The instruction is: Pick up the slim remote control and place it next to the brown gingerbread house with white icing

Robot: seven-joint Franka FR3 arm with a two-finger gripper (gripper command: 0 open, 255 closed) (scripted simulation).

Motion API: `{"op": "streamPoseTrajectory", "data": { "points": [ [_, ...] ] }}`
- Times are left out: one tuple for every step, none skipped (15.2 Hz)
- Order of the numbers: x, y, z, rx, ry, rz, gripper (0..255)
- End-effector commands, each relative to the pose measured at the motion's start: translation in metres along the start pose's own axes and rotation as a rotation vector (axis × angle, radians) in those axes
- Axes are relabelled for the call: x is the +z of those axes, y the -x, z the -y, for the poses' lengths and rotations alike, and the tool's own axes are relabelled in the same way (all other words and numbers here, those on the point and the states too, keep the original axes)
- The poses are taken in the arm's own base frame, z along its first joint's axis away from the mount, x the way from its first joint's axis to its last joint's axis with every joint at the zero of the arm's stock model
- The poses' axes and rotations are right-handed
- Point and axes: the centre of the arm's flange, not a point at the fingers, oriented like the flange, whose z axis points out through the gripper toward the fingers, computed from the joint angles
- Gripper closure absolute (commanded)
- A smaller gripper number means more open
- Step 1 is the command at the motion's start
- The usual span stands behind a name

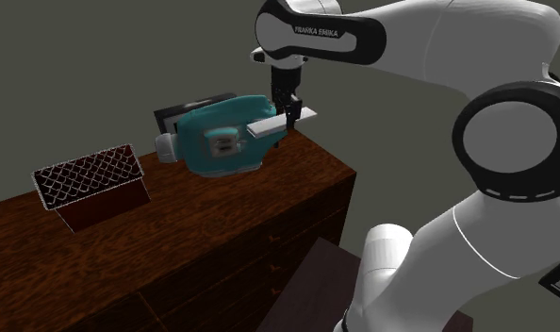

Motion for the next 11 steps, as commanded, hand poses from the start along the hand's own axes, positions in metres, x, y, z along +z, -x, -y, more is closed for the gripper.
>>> {"op": "streamPoseTrajectory", "data": {
  "points": [
    [0.003, -0.028, 0.003, 0.002, 0.000, 0.000, 255],
    [0.003, -0.041, 0.005, 0.002, 0.000, 0.000, 255],
    [0.003, -0.055, 0.007, 0.002, 0.000, 0.000, 255],
    [0.002, -0.068, 0.008, 0.002, 0.000, 0.000, 255],
    [0.002, -0.081, 0.010, 0.002, 0.000, 0.000, 255],
    [0.002, -0.094, 0.012, 0.002, 0.000, 0.000, 255],
    [0.002, -0.107, 0.013, 0.002, 0.000, 0.000, 255],
    [0.002, -0.120, 0.015, 0.002, 0.000, 0.000, 255],
    [0.002, -0.133, 0.017, 0.002, 0.000, 0.000, 255],
    [0.002, -0.146, 0.018, 0.002, 0.000, 0.000, 255],
    [0.002, -0.159, 0.020, 0.002, 0.000, 0.000, 255]
  ]
}}
